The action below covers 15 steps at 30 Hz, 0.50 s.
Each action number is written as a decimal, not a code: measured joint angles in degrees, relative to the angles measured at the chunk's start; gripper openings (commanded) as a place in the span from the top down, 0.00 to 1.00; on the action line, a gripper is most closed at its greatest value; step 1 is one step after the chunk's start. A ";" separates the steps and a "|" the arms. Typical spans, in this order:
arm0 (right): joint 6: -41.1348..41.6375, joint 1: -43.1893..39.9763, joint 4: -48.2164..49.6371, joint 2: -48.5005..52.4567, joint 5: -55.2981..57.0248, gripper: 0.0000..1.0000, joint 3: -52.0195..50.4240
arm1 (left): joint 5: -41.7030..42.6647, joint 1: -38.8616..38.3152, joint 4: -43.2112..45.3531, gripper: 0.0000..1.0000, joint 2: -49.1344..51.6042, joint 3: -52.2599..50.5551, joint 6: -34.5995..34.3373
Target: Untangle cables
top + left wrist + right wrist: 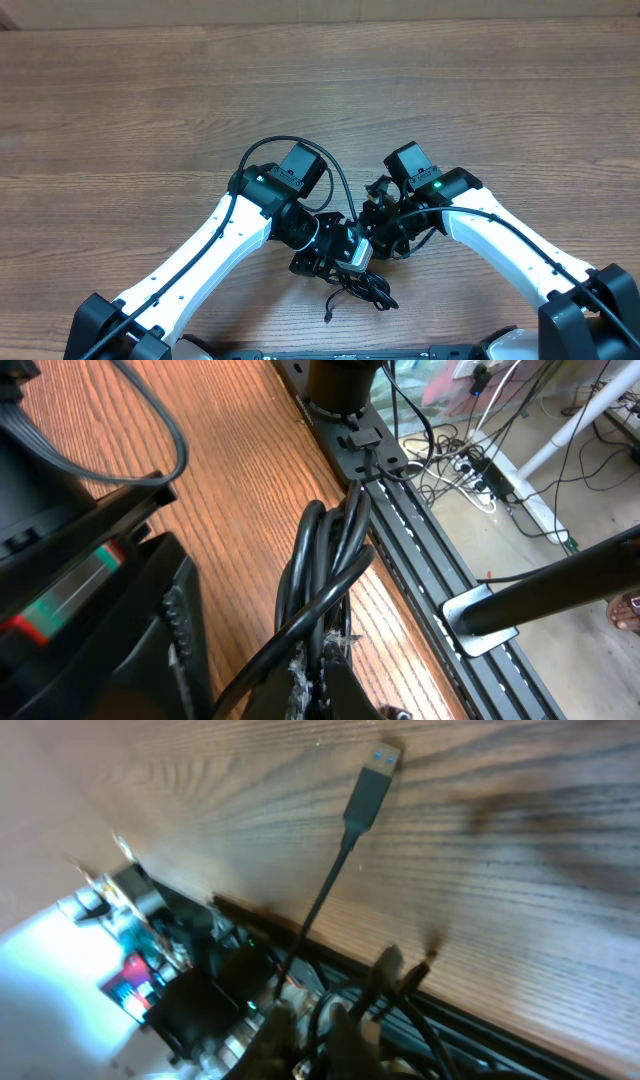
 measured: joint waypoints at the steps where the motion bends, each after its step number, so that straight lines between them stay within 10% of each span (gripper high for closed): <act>1: 0.17 0.00 0.37 0.00 0.31 0.96 0.00 | 0.00 0.00 0.00 0.96 0.00 0.00 0.00; 15: 0.02 -8.31 10.21 -1.46 0.66 0.96 0.00 | 0.04 3.37 5.29 0.96 0.00 0.00 -5.16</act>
